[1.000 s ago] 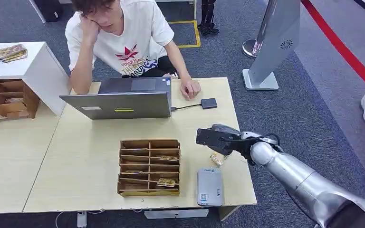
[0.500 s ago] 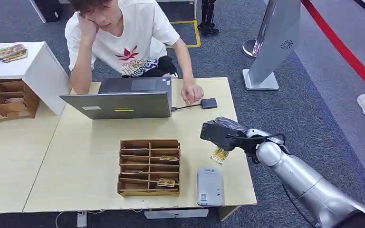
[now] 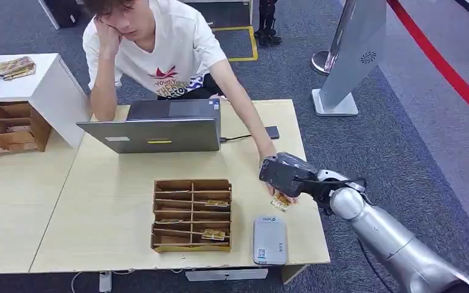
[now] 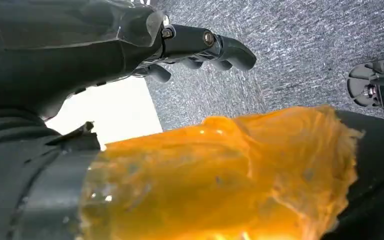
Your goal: Pass the card to the sensor for recognition and then transmit it.
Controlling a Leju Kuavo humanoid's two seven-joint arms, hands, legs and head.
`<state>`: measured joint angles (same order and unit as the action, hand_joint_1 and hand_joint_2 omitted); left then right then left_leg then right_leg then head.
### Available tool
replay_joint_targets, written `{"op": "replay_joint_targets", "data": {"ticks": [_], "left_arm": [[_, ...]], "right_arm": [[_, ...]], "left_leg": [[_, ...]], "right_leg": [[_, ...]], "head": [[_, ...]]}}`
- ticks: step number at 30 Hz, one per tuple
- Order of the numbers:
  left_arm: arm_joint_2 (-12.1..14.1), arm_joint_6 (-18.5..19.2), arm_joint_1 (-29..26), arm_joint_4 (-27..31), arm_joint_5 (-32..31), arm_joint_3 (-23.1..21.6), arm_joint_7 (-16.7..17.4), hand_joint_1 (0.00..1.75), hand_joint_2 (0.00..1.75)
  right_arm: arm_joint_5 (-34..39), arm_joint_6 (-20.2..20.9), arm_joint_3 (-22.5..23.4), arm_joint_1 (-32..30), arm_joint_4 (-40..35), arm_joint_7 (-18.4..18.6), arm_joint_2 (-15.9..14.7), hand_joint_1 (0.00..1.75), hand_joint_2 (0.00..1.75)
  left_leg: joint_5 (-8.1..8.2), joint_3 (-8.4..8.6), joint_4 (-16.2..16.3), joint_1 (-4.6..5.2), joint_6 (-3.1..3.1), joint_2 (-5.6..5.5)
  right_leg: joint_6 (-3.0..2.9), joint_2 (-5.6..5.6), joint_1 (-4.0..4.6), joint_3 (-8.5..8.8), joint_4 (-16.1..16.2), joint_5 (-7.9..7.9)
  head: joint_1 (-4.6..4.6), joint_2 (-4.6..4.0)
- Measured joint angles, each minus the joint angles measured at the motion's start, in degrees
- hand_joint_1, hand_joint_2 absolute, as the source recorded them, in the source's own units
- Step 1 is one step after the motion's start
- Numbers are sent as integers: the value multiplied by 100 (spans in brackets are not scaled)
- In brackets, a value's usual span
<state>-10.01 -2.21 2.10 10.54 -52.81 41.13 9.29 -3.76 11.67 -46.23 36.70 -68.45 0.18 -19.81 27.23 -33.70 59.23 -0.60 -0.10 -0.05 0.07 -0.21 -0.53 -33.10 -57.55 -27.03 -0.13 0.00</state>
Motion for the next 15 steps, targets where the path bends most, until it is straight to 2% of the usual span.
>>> {"op": "replay_joint_targets", "data": {"ticks": [1, 2, 3, 4, 6, 7, 15], "left_arm": [[0, 0, 2, 0, 0, -2, 0, 0, 0], [0, 0, 4, 0, -2, -4, 0, 0, 0], [-2, 0, 8, 0, -15, -9, 0, 0, 0], [-4, -2, 7, 0, -24, -13, 0, 0, 0], [-7, -2, 10, 0, -61, -20, 0, 0, 0], [-7, -4, 13, 0, -79, -24, 0, 0, 0], [-20, -33, 23, 0, -183, -151, 2, 0, 0]], "right_arm": [[-4, -15, 24, -37, -29, -2, 46, 141, 175], [-9, -26, 55, -68, -48, -7, 77, 134, 175], [-7, -57, 96, -119, -86, -17, 141, 108, 175], [2, -81, 139, -175, -124, -24, 190, 21, 175], [29, -92, 217, -266, -184, -59, 298, 14, 175], [64, -101, 252, -314, -230, -101, 372, 2, 175], [271, -171, 415, -712, -544, -363, 870, 0, 175]], "left_leg": [[0, 1, 0, 0, 0, 0], [0, 0, 0, 0, 0, 0], [0, 0, 0, 0, 0, 0], [0, 0, 0, -1, 0, 1], [0, 0, 0, -1, 0, 1], [0, 1, -1, -2, 0, 3], [0, 0, -1, -2, 0, 1]], "right_leg": [[0, 1, 0, -1, 0, 0], [0, 1, 0, 0, 0, 0], [0, 0, 0, 0, 0, 0], [0, 0, 1, 0, 0, 0], [0, 1, 1, -1, 0, 0], [0, 1, 1, -1, 0, 0], [0, 1, 2, -1, -1, -1]], "head": [[0, 0], [0, 0], [0, 0], [2, 0], [-2, 0], [2, 0], [2, 0]]}}
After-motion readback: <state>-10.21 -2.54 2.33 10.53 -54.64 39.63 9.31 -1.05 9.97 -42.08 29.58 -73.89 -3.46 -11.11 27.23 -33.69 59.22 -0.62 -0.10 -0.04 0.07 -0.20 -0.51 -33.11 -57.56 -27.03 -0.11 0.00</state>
